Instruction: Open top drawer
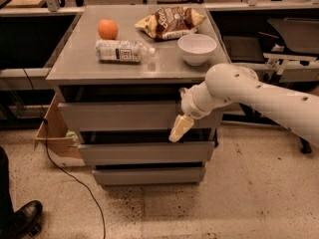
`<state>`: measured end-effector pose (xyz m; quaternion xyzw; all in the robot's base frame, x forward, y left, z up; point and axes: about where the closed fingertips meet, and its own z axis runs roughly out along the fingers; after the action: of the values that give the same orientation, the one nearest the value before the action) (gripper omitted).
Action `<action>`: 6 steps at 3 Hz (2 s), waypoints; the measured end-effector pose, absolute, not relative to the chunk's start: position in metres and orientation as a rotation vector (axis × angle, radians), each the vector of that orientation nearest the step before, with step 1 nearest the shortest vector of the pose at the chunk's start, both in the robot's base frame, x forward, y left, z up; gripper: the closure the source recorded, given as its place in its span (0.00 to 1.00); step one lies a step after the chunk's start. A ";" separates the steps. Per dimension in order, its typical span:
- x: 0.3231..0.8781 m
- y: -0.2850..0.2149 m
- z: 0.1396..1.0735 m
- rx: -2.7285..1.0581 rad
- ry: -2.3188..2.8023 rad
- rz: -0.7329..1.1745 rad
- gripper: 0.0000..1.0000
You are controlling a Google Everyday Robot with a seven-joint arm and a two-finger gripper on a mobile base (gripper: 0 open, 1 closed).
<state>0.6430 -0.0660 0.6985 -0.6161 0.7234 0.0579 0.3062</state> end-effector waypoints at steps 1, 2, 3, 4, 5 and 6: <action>0.657 -0.057 0.690 -1.636 1.906 0.168 0.00; 0.669 -0.048 0.674 -1.644 1.916 0.192 0.00; 0.660 -0.048 0.663 -1.659 1.923 0.227 0.23; 0.646 -0.049 0.660 -1.680 1.924 0.248 0.47; 0.646 -0.049 0.672 -1.680 1.924 0.248 0.78; 0.646 -0.049 0.682 -1.680 1.924 0.248 1.00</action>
Offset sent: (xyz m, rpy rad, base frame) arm 0.0399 0.0242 -0.0391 0.0164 0.0439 0.0178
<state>0.6456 -0.0490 0.6817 -0.6279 0.7188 0.0925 0.2837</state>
